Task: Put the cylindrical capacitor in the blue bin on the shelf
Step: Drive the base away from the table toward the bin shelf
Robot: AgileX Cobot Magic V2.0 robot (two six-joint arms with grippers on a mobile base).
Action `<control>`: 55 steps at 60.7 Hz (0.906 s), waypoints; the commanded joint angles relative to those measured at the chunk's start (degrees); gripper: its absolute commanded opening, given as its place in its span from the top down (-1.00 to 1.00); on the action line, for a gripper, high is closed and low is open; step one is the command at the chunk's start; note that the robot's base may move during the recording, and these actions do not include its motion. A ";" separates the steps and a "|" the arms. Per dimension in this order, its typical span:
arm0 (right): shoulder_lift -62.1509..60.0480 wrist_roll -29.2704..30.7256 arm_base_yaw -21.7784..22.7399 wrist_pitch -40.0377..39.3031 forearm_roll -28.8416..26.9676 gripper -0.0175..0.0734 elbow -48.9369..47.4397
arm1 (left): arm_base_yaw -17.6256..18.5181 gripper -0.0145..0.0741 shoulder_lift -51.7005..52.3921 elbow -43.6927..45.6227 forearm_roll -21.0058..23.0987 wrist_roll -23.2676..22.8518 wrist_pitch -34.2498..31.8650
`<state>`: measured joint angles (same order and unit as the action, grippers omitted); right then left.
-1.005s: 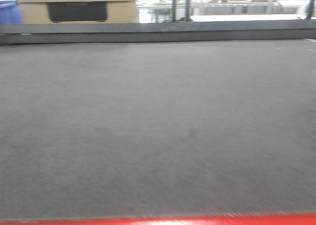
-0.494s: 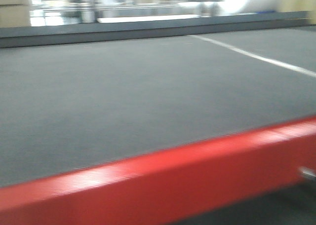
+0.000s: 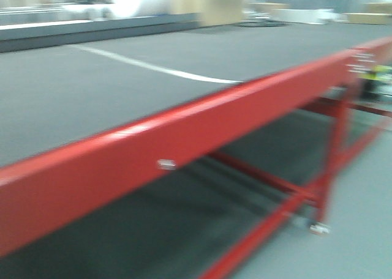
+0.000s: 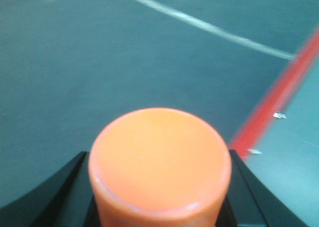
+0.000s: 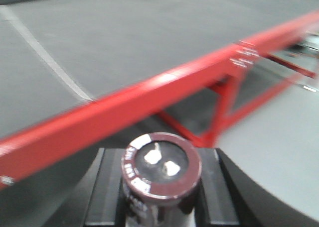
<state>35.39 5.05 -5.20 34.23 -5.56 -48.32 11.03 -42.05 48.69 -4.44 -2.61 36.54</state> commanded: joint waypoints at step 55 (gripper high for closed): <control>-0.05 0.01 -0.05 -1.73 0.70 0.93 -0.52 | 0.29 0.92 0.24 0.01 0.21 0.13 -1.64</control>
<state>35.39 5.05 -5.20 34.23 -5.56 -48.32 11.03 -42.05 48.69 -4.44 -2.61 36.54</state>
